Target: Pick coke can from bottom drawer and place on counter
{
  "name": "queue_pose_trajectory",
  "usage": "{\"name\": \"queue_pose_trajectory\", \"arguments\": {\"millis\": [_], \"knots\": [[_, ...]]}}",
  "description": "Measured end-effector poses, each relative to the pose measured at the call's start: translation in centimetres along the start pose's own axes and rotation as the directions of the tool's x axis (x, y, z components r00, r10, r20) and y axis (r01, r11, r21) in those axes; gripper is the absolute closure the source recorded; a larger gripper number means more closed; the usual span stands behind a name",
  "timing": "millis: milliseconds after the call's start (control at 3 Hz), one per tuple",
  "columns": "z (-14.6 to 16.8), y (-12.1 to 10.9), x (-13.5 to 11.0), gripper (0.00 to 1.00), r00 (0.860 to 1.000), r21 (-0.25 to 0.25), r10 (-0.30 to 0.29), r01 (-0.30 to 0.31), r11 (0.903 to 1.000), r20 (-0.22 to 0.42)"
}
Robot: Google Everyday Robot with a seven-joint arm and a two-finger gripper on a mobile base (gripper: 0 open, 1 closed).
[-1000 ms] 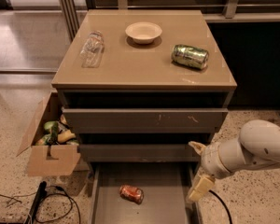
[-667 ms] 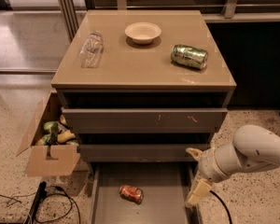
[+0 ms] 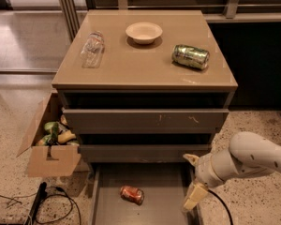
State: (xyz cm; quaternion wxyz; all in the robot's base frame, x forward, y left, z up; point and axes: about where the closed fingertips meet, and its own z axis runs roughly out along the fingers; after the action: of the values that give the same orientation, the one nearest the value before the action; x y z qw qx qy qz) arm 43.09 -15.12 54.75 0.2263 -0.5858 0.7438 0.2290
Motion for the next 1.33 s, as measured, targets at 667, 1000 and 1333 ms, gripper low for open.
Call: {"name": "queue_pose_trajectory", "arguments": {"millis": [667, 1000, 1333], "knots": [[10.2, 1.2, 3.3, 0.00, 0.990, -0.094, 0.137, -0.133, 0.9866, 0.032], [13.9, 1.3, 4.8, 0.00, 0.985, -0.103, 0.169, -0.164, 0.9810, 0.042], [17.6, 0.6, 5.4, 0.00, 0.985, -0.084, 0.159, -0.154, 0.9846, 0.065]]}}
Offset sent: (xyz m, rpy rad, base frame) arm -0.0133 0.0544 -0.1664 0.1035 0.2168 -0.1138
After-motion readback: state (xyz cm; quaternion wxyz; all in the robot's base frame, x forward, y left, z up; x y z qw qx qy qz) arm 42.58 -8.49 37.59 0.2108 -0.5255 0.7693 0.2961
